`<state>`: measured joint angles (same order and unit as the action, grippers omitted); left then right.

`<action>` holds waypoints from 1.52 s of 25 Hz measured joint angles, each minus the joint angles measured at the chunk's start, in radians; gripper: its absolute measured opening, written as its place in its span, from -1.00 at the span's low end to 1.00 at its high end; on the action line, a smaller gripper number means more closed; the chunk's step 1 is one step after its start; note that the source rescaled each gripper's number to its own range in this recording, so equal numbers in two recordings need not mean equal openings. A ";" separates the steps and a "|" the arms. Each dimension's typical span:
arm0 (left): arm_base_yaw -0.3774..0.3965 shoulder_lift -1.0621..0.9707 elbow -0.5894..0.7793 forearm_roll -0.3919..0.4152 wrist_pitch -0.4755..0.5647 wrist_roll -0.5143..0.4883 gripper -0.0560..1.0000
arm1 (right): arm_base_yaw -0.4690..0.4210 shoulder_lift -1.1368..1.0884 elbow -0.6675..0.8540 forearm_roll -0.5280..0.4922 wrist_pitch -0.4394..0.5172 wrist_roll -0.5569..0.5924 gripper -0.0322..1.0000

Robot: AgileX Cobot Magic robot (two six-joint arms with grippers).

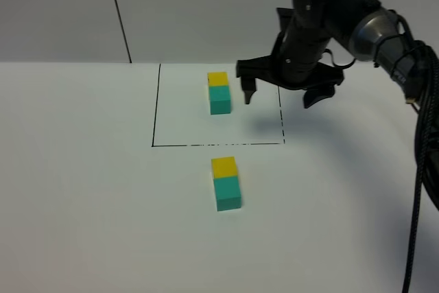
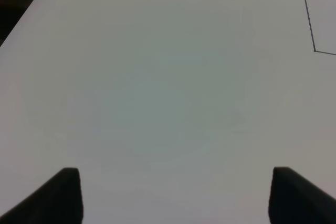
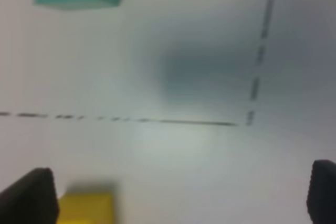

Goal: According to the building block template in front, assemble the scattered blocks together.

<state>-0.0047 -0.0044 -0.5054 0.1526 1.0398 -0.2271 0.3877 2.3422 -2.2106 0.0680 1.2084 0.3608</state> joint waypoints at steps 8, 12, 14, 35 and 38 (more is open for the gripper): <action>0.000 0.000 0.000 0.000 0.000 0.000 0.25 | -0.170 -0.102 0.099 -0.016 0.006 -0.066 0.65; 0.000 0.000 0.000 0.000 0.000 0.000 0.25 | -0.214 -0.221 0.166 -0.107 0.006 -0.084 0.64; 0.000 0.000 0.000 0.000 0.000 0.000 0.25 | -0.240 -0.289 0.200 -0.153 0.007 -0.090 0.64; 0.000 0.000 0.000 0.000 0.000 0.000 0.25 | -0.366 -1.400 1.140 -0.175 -0.059 -0.091 0.64; 0.000 0.000 0.000 0.000 0.000 0.000 0.25 | -0.366 -1.596 1.278 -0.181 -0.092 -0.076 0.64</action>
<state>-0.0047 -0.0044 -0.5054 0.1526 1.0398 -0.2271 0.0221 0.7458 -0.9323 -0.1131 1.1163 0.2849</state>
